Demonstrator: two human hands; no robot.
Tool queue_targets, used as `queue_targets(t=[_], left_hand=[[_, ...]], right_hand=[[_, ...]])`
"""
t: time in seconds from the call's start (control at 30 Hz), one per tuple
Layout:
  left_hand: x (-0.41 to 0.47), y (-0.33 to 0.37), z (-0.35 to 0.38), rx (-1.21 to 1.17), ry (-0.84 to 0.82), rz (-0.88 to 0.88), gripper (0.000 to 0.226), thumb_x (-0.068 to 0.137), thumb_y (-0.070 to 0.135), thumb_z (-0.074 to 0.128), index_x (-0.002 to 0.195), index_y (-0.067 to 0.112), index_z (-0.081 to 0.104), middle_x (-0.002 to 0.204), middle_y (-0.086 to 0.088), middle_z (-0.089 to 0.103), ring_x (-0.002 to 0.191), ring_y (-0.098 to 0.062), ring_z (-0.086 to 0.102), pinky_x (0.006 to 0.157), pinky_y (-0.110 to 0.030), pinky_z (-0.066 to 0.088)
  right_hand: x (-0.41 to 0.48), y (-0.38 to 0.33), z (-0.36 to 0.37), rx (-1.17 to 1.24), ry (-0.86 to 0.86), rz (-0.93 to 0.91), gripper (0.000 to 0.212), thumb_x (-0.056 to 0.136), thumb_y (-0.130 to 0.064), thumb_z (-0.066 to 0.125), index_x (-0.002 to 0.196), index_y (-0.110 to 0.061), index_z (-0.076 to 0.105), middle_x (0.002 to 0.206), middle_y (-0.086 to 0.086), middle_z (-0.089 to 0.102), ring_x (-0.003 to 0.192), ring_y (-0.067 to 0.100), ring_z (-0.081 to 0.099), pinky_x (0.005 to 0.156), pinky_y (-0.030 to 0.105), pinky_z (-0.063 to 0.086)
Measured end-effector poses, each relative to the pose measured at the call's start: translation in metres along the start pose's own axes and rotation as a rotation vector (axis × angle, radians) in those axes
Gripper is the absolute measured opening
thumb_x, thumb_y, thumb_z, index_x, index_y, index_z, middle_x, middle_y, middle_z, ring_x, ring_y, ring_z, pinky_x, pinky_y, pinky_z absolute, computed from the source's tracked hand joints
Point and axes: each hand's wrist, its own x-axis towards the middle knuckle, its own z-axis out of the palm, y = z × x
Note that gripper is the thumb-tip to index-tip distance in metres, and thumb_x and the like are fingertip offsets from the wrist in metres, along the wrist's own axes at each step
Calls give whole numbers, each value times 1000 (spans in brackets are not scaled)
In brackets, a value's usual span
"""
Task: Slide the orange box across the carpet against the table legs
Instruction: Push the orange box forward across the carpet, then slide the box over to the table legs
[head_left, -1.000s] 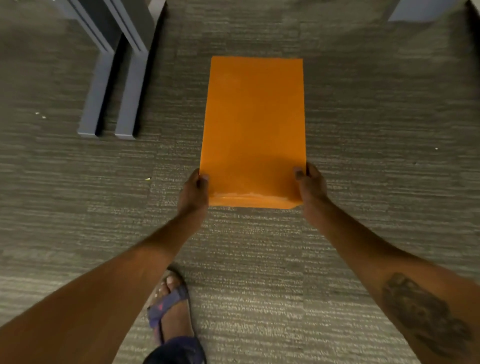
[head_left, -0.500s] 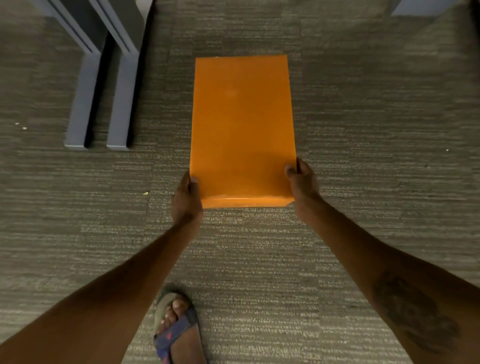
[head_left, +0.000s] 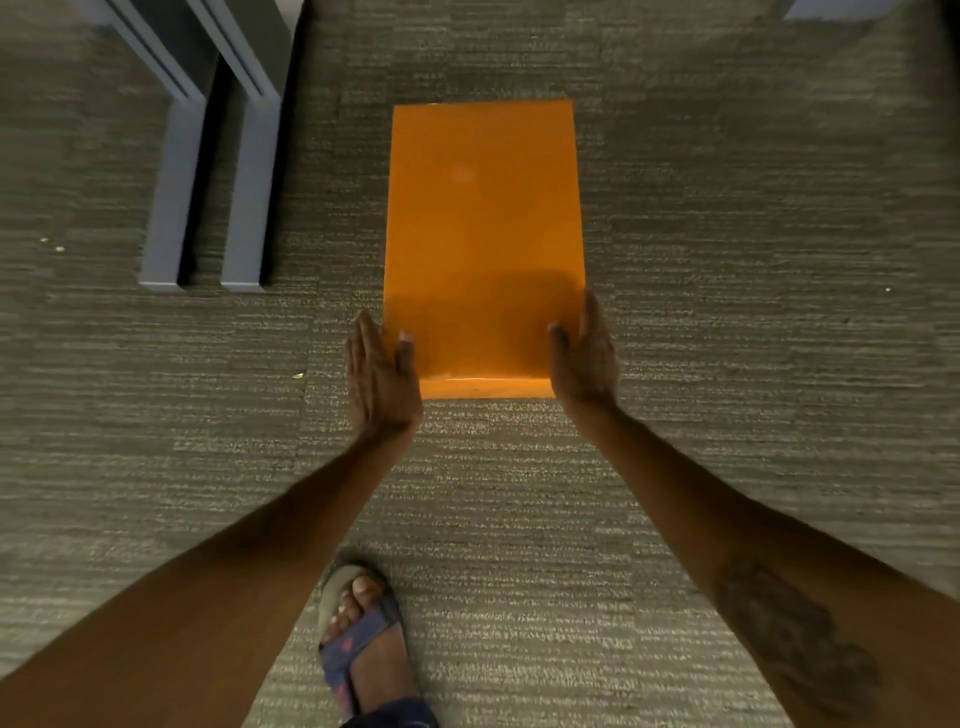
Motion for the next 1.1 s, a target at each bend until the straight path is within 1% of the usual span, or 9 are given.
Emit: queue_targets(t=[0.07, 0.17, 0.33, 0.47, 0.6, 0.73, 0.83, 1.0, 1.1], left_hand=[[-5, 1, -1, 27, 14, 6, 68, 104, 50, 24, 159, 15, 3, 167, -8, 7, 154, -28, 8, 124, -47, 15], [-17, 5, -4, 52, 37, 15, 69, 103, 50, 27, 159, 14, 8, 166, -9, 11, 153, -28, 12, 124, -46, 16], [-41, 11, -17, 85, 72, 32, 69, 103, 51, 30, 159, 15, 13, 165, -10, 17, 152, -28, 17, 122, -42, 18], [-56, 16, -30, 107, 91, 25, 69, 102, 53, 30, 158, 15, 16, 165, -10, 19, 151, -28, 19, 121, -42, 18], [-70, 20, -39, 115, 98, 25, 67, 103, 49, 29, 157, 10, 18, 164, -12, 22, 151, -27, 21, 122, -40, 18], [-78, 22, -42, 128, 76, 3, 67, 104, 48, 27, 157, 9, 19, 164, -12, 22, 151, -27, 20, 122, -40, 18], [-75, 19, -40, 113, 40, 13, 66, 104, 48, 28, 157, 10, 18, 164, -12, 21, 151, -28, 21, 122, -40, 20], [-51, 11, -33, 111, 25, -2, 64, 104, 45, 32, 156, 9, 22, 161, -14, 28, 148, -32, 28, 119, -44, 27], [-32, 6, -24, 104, 3, -12, 63, 103, 42, 37, 155, 10, 24, 159, -14, 31, 145, -33, 33, 115, -44, 31]], right_hand=[[-9, -1, -3, -54, 5, -36, 63, 105, -28, 41, 159, -12, 13, 165, 10, 20, 150, 30, 25, 119, 49, 29], [-22, 2, -12, -68, 11, -28, 63, 105, -28, 41, 159, -11, 13, 166, 10, 17, 152, 27, 19, 121, 45, 25], [-47, 10, -33, -58, 15, -39, 60, 105, -29, 42, 158, -14, 18, 166, 7, 18, 153, 24, 16, 123, 44, 20], [-60, 13, -48, -44, 3, -23, 62, 105, -37, 42, 159, -17, 19, 166, 5, 17, 153, 24, 17, 122, 44, 22], [-70, 13, -58, -44, -5, -6, 65, 104, -42, 43, 159, -20, 17, 166, 5, 17, 152, 24, 19, 120, 44, 26], [-74, 13, -62, -37, -20, -12, 65, 104, -40, 43, 159, -19, 16, 166, 5, 18, 152, 24, 20, 121, 43, 25], [-72, 13, -59, -10, -28, 20, 64, 104, -39, 43, 159, -20, 17, 165, 4, 21, 151, 26, 23, 119, 42, 28], [-56, 11, -41, 39, -36, 79, 62, 104, -37, 44, 159, -20, 19, 164, 5, 24, 149, 29, 29, 116, 41, 31], [-46, 12, -30, 29, -48, 67, 60, 106, -35, 41, 159, -21, 18, 164, 4, 24, 148, 29, 30, 115, 43, 32]])
